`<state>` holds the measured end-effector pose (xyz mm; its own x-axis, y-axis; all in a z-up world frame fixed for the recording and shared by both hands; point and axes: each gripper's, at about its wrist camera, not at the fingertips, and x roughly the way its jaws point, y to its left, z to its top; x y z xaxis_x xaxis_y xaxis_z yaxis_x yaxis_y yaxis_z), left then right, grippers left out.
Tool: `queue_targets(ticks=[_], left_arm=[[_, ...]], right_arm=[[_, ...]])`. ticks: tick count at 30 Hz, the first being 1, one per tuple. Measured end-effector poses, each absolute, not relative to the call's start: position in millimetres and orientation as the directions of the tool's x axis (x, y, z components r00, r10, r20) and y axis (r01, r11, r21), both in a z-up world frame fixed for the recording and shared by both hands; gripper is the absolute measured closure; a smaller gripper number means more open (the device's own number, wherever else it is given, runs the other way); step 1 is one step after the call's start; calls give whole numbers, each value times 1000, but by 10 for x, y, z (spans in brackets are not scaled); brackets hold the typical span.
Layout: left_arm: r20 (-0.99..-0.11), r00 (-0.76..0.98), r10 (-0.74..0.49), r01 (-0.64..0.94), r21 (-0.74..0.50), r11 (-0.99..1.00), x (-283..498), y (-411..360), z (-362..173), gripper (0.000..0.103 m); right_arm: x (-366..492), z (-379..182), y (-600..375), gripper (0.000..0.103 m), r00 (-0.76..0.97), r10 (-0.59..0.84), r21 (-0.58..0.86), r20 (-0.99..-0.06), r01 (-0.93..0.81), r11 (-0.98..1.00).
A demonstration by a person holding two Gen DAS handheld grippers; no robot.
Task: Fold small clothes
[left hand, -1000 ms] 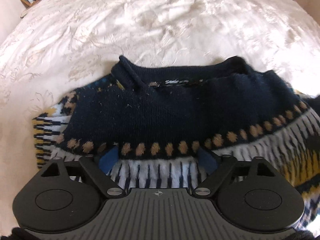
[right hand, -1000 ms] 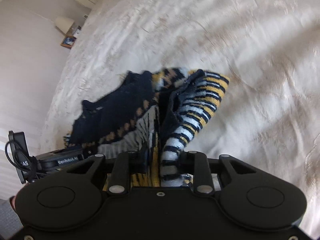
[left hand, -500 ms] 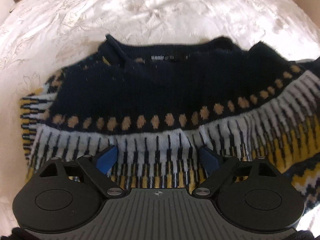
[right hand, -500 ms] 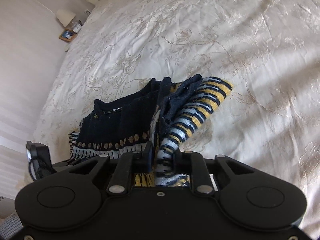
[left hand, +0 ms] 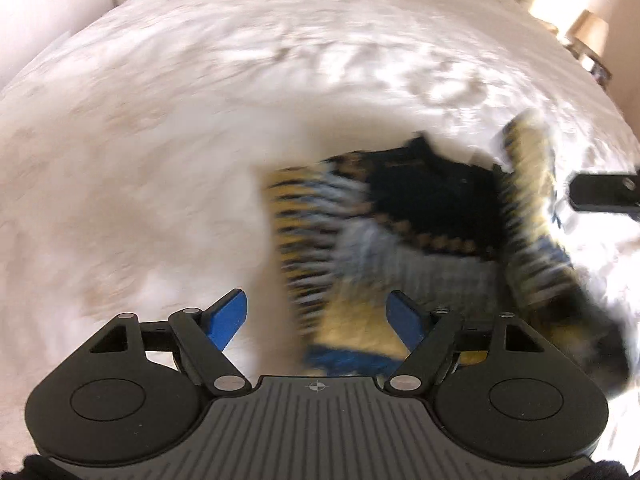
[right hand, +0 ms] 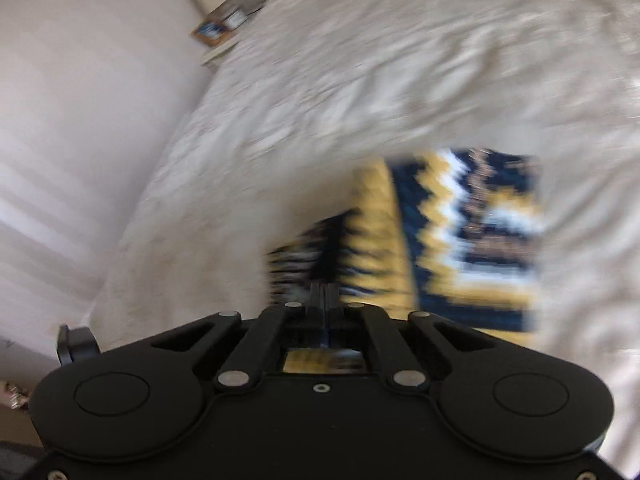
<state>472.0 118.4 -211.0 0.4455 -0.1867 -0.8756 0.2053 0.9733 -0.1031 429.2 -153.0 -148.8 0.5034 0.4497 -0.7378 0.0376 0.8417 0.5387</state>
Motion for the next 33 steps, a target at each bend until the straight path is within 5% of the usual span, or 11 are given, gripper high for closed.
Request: queue_targets(ticks=[9,10,12,13,22,33], left_arm=[[-882,417,-217,175,-157,972,4704,1676,-2220,26],[-878,422,-227,192,-159,968,4706,1671,-2193,26],[-869,422,-259,236,-171,957,4757,1570,-2145,26],[-865,412,-285,262,-187,947,4797,1498,-2119,26],[-825,269,-496,459,-343,820,5159,613,-2147,25],[-853,122,-507,506,-387,771,5341,8,-2448,25]], right_arm=[[4320,-1714,-825,82,496,330,366,-803,-26,930],[4231,-1695,-831,76,508,292,322,-810,-30,946],[4057,-1679,-843,33,524,207,228,-826,-25,973],[3955,-1688,-868,26,530,157,178,-833,-12,984],[3392,-1864,-652,10,526,-100,-122,-845,-7,993],[3358,-2400,-221,14,468,-199,-313,-861,-179,933]])
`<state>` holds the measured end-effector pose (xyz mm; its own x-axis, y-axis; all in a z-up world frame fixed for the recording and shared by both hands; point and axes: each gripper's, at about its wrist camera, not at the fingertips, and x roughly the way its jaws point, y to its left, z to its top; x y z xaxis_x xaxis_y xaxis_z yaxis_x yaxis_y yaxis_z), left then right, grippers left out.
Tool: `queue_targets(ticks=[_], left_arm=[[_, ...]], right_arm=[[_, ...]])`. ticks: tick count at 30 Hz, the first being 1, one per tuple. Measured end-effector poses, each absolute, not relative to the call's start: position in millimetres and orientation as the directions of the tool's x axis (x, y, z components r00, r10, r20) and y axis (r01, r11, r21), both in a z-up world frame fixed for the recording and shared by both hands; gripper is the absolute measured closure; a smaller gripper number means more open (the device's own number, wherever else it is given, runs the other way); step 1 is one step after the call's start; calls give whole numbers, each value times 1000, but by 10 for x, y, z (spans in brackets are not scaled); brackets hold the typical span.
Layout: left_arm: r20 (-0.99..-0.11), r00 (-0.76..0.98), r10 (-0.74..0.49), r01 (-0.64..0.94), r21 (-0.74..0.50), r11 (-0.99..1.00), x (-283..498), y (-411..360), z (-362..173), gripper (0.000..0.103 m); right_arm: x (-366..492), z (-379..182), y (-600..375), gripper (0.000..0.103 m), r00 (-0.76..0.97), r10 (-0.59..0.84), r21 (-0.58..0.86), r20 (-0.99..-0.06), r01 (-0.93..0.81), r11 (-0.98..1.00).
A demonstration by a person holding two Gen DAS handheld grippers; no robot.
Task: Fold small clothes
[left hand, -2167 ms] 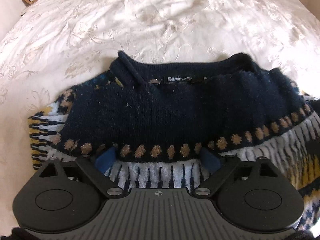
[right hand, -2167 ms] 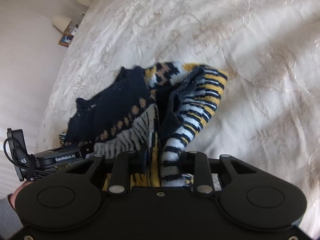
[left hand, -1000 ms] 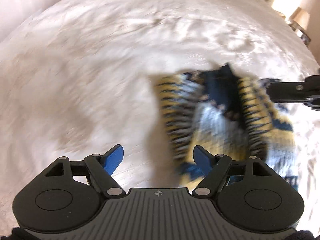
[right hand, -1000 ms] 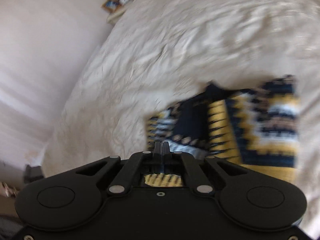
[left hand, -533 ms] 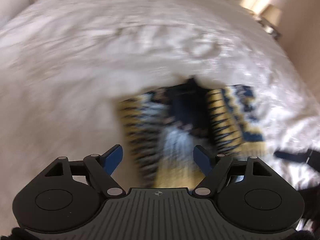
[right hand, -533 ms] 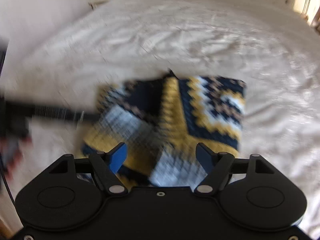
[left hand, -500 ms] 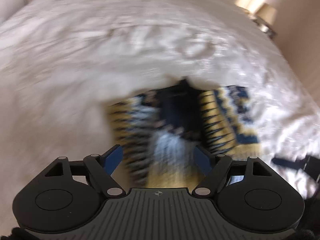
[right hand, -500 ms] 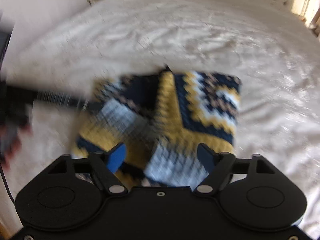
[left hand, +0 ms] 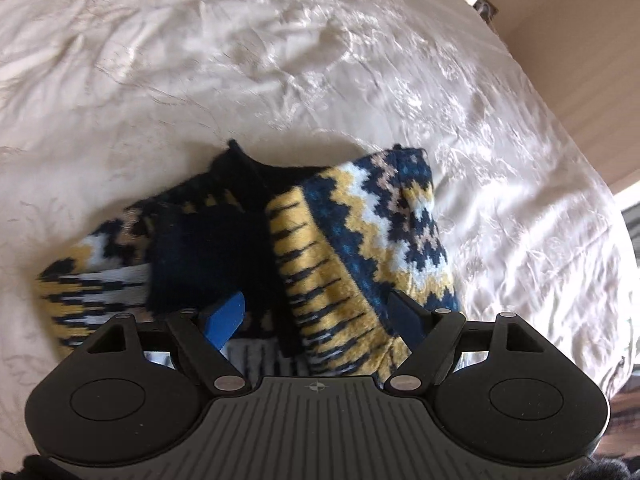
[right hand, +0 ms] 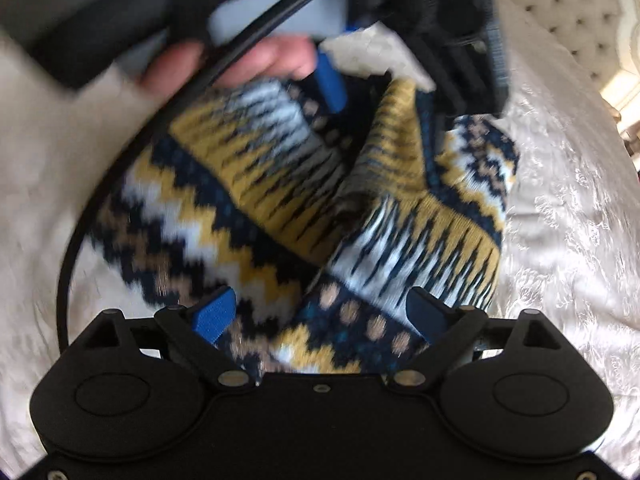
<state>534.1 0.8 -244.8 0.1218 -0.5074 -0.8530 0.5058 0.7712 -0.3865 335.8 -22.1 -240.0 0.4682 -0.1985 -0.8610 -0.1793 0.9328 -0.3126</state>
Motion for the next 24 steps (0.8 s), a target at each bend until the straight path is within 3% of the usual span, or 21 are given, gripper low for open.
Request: queue_targets(ticks=[1,3,5,6,7,12,21,23,24], left_arm=[[-853,114,-510,510,-390,767,5335,-26,-2475,25],[-853,100,-512,509,-398,763,5330,-63,-2505,25],[-853,90,-514,501,-408,764,5335,-89,-2537,25],[-854,87,-513,497,-409,765,5336,-99,-2551,25],[-856,86,-510,495,-407,768,5335,-106,-2563,25],[-858,89,-506,479,-408,777,5331,-120,-2625,25],[-853,104,-512,382,-441,812,5397,-223,-2725,21],[-857,121,-502,394,-422,816,5371,-241,-2693,39],[-850,135,-508,412,-418,809,5357,-248,-2663,75]], right_arm=[[3332,-2433,-245,16,466,-199,-316,-862,-187,930],[3294,-2446,-335,40,477,-193,-310,-857,-179,934],[3301,-2420,-479,54,466,-167,-263,-869,-149,953],[3306,-2389,-563,72,463,-151,-233,-873,-124,965],[3311,-2349,-652,79,464,-133,-199,-876,-97,975],[3287,-2114,-1033,83,510,-83,-85,-856,20,996],[3285,-2022,-1128,83,502,-39,-27,-864,30,999],[3273,-2020,-1088,83,503,-33,-23,-864,25,999],[3288,-2034,-1074,83,504,-31,-23,-863,23,999]])
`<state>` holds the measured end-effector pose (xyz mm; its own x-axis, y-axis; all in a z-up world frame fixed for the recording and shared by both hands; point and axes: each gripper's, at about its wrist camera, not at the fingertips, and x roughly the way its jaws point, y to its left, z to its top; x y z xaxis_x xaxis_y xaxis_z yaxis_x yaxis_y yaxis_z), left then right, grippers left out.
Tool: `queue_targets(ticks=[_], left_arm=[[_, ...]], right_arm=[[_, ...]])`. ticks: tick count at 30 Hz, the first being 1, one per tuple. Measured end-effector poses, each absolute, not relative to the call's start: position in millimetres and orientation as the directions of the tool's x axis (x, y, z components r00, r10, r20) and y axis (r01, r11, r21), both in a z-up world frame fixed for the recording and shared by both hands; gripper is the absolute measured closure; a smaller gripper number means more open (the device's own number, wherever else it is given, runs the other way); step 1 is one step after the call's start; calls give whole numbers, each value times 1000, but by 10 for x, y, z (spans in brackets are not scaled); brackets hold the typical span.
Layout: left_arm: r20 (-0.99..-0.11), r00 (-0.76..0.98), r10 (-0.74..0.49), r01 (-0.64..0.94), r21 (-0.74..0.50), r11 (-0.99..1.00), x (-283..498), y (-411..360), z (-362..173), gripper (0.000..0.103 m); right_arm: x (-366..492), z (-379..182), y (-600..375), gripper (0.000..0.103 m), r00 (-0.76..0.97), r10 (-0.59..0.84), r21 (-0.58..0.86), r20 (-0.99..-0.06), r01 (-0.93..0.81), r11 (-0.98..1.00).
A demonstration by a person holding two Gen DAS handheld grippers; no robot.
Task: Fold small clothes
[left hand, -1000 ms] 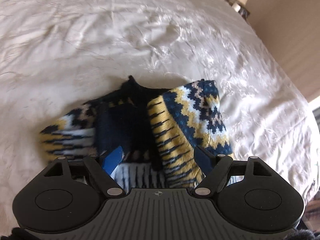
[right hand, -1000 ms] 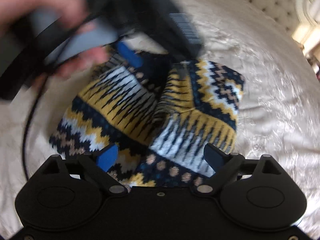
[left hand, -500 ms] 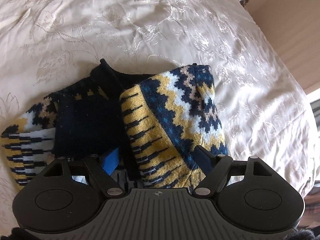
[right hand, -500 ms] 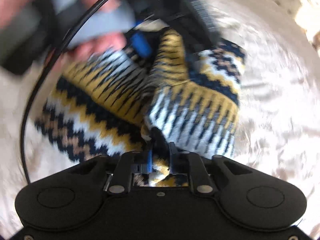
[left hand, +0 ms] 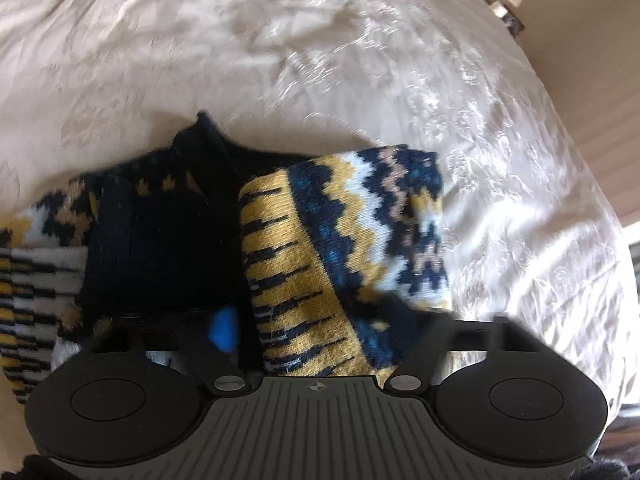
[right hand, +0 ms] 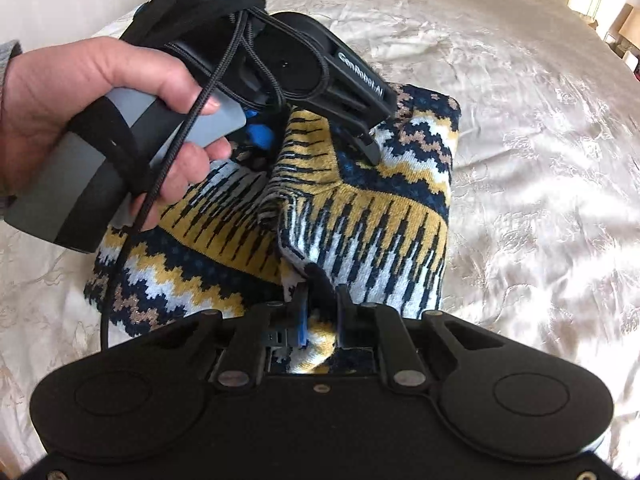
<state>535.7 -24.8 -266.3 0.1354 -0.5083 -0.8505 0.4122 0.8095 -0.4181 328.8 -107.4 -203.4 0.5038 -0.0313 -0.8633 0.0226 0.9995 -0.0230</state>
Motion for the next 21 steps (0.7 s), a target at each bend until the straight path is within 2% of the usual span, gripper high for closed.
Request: queue_targets(ticks=[1,7,14,17,21], left_arm=[[-841,145,-522,425,-423,800,5336,-260,-2629,82],[-813,217,-541,517,-374,770,5151,-267,-2251,83],[-779,256,-573,528,-384,757,5199,166,-1819,84],[-792,267,-549,509,-368,778,5296,468,-1794,83],[-837,253,-485,466,-333,819,5466,779,-2014,83]], right_arm=[[3279,-2032,-1053,83,505,-30,-23,-862,22,1000],[3199,-1842,-1013,86,528,-1,15,-849,27,1000],[3267,-1550,-710,86,564,132,113,-815,-69,991],[3380,-1538,-442,86,555,197,146,-808,-136,980],[3549,-1742,-120,86,501,253,178,-827,-194,965]])
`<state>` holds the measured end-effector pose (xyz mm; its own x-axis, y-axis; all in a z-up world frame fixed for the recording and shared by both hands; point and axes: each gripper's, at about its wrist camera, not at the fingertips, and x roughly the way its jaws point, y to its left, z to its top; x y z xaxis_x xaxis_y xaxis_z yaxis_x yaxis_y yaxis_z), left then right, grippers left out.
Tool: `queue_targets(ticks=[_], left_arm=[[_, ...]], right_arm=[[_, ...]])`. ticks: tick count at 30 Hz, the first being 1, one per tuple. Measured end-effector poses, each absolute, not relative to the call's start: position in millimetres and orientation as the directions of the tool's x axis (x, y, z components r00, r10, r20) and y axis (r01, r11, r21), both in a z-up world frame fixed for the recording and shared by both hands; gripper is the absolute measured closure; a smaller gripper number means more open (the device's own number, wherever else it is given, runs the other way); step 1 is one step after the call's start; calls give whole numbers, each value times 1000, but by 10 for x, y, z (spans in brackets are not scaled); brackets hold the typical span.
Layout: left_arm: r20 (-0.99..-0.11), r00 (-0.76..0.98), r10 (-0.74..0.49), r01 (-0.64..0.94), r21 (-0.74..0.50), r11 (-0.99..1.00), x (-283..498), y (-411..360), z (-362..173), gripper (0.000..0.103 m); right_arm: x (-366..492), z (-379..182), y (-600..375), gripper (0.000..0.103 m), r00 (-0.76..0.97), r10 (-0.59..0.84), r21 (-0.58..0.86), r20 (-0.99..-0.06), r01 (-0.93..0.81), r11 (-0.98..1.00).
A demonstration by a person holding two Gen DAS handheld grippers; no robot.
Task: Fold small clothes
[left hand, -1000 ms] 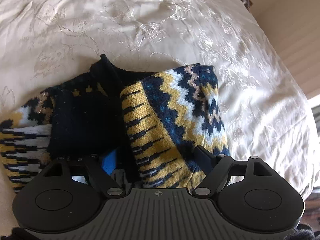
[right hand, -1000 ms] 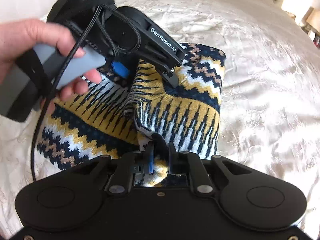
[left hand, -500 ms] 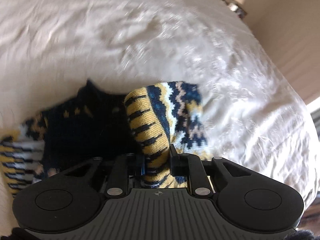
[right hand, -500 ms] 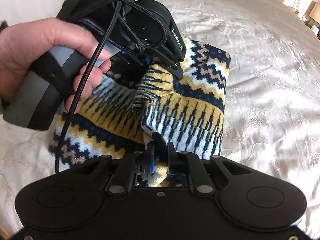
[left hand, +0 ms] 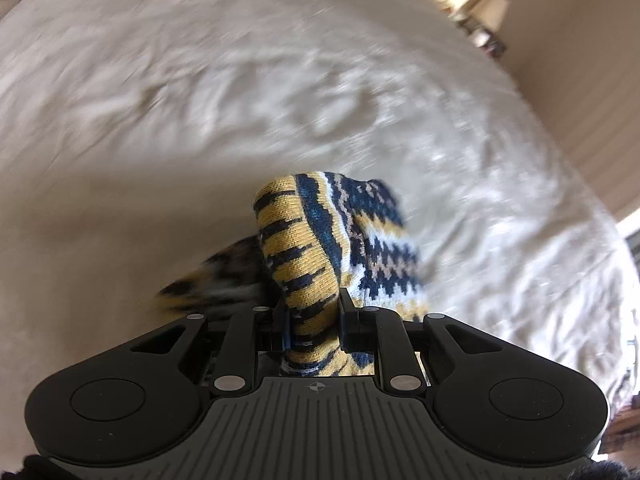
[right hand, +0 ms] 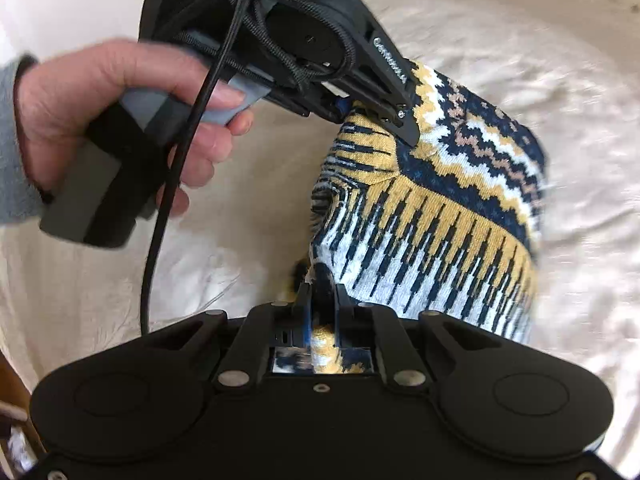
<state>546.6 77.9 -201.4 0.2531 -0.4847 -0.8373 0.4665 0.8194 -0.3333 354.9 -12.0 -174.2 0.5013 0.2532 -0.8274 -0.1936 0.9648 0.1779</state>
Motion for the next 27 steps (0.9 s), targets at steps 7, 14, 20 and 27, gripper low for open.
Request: queue_targets(ticks=[7,14,20,27], left_arm=[[-870,213,-444,396,-339,853,5636,1006,-2526,76],[-867,201,-456,295,-390,872,5729,1176,-2665,47],[-861,218,-459,226,-414,882,5661,1323,-2769,31],[-863,232,-449,183,-414,892,5534,1457,-2751,31]], right_arm=[[3775,-2258,228,85,378,237,163,-895,-218,962],[3823,-2253,281,45,367,260,192,-893,-211,958],[3563,-2104,78,41,351,292,225,-890,-219,949],[3382,-1810,-275,35,426,303,235,-853,-205,950]])
